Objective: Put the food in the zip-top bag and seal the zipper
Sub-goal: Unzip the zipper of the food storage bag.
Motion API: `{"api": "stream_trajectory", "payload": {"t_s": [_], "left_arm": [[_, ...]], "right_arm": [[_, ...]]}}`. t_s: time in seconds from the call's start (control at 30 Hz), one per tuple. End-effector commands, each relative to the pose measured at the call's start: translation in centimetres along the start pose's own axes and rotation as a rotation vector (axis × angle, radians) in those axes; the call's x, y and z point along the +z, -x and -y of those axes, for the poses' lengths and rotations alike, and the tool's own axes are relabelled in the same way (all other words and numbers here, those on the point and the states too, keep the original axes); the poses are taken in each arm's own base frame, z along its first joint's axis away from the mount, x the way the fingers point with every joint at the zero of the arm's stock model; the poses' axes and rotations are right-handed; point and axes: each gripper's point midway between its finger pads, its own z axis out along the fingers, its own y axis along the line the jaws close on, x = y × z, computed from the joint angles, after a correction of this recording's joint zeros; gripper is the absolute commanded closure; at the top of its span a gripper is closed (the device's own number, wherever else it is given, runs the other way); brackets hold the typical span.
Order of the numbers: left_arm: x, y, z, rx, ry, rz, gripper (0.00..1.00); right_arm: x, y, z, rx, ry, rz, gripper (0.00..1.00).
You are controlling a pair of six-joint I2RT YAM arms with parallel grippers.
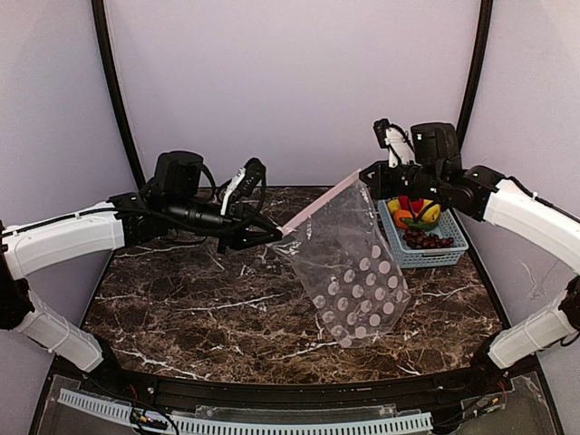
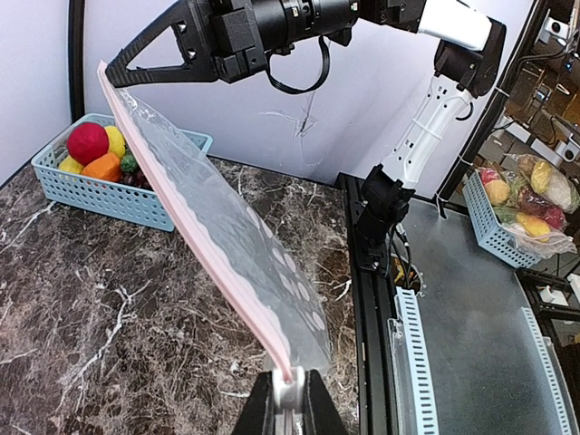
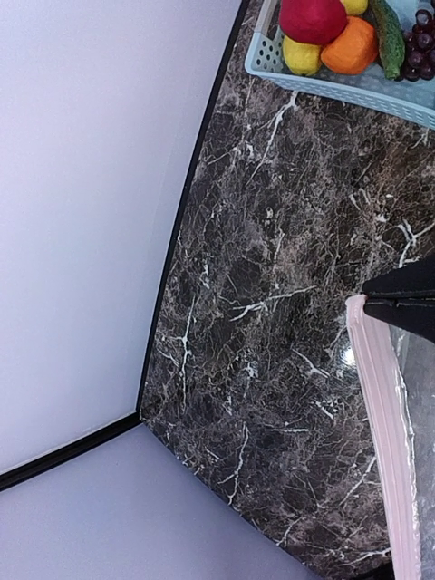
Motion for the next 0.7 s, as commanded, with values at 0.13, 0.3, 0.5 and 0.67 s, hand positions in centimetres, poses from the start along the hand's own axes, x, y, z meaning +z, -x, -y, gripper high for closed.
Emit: {"api": "stream_trajectory", "payload": {"t_s": [0.13,0.3,0.5,0.67], "left_arm": [[-1.1,0.3,3.3,0.007,-0.11,-0.019,0.99],[-1.1,0.4,3.1,0.011,-0.094,-0.015,0.99],[-1.2,0.6,0.2,0.013,0.078,-0.04,0.99],[-3.1,3.6,-1.4,0.064,0.21,-0.036,0.99]], "right_arm": [[-1.6,2.7,5.7,0.04,-0.217,0.112,1.0],[-1.2,2.2,4.8,0.059,-0.159,0.104,1.0],[-0.1,3.3,1.9,0.069,0.009,0.123,1.0],[0.3,5.9,-0.7,0.044,0.14,0.158,1.0]]}}
